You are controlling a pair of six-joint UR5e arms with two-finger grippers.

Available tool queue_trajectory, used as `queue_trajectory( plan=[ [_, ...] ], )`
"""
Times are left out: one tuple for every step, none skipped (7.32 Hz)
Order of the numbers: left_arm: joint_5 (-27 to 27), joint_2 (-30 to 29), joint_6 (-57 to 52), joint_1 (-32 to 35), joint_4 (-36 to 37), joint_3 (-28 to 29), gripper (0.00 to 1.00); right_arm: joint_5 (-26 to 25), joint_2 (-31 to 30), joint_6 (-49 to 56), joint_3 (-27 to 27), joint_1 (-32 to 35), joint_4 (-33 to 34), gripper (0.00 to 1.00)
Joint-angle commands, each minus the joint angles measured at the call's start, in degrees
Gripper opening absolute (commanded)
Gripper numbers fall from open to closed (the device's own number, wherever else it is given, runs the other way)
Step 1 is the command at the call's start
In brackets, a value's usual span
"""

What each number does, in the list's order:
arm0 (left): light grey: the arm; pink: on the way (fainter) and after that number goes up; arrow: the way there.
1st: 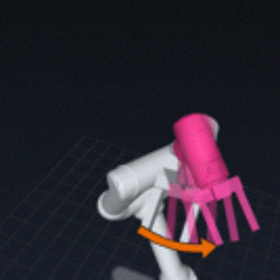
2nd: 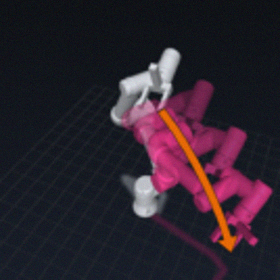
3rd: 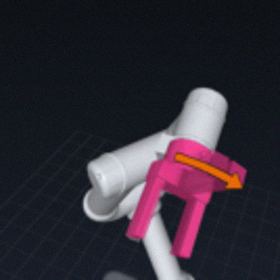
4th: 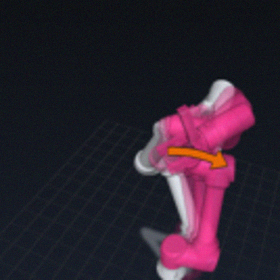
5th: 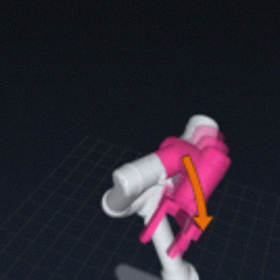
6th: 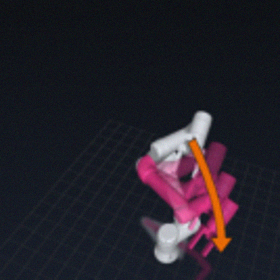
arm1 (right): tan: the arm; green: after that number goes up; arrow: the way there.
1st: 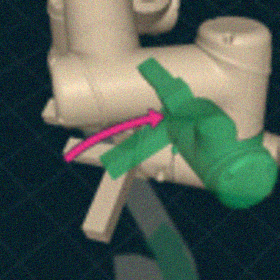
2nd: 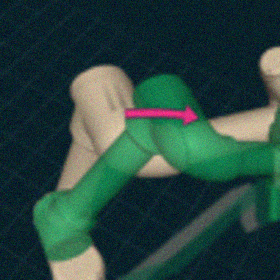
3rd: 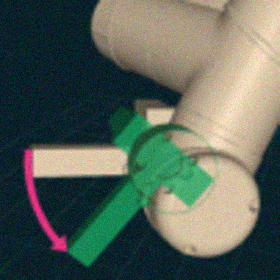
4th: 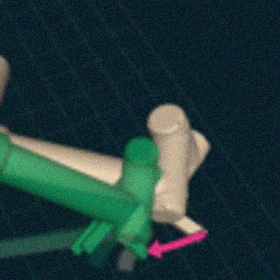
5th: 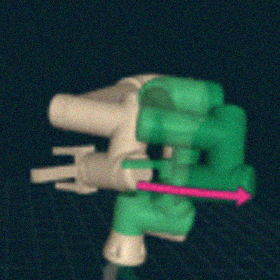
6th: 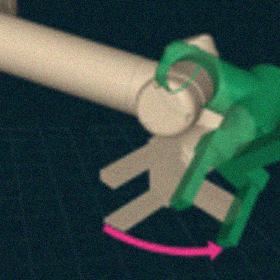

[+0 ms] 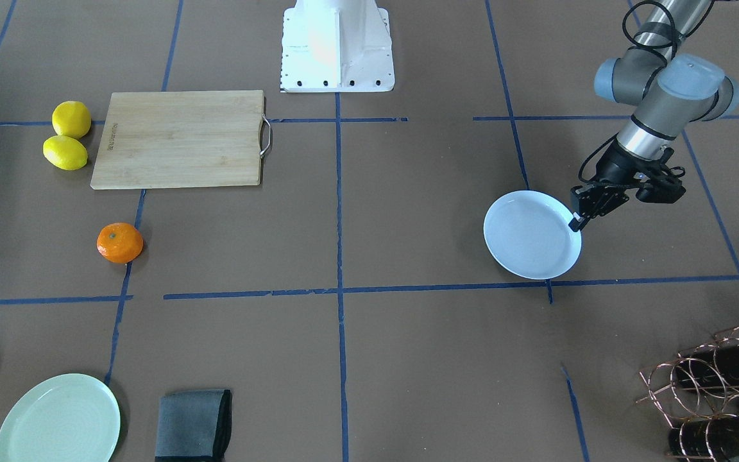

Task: Pick orange to plate
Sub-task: 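Slide the white plate with the left gripper toward the table center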

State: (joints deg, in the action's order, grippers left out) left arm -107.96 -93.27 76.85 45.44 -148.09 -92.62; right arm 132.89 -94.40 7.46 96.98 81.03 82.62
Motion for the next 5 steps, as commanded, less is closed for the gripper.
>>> queue_trajectory(
  plan=[
    [0.1, -12.0, 3.6, -0.1, 12.0, -0.3, 0.0, 0.0, 0.0, -0.1, -0.1, 0.0, 0.0, 1.0],
    [0.6, -18.7, 5.3, -1.6, 20.1, 0.3, 0.0, 0.0, 0.0, -0.2, -0.2, 0.0, 0.0, 1.0],
    [4.9, -23.8, 5.9, -5.9, 26.0, 0.5, 0.0, 0.0, 0.0, -0.2, -0.3, 0.0, 0.0, 1.0],
    [8.0, -26.6, 7.2, -9.5, 26.8, 1.5, 0.0, 0.0, 0.0, -0.2, -0.4, 0.0, 0.0, 1.0],
    [10.6, -29.0, 10.2, -12.3, 26.8, 3.1, 0.0, 0.0, 0.0, -0.2, -0.4, 0.0, 0.1, 1.0]
  ],
)
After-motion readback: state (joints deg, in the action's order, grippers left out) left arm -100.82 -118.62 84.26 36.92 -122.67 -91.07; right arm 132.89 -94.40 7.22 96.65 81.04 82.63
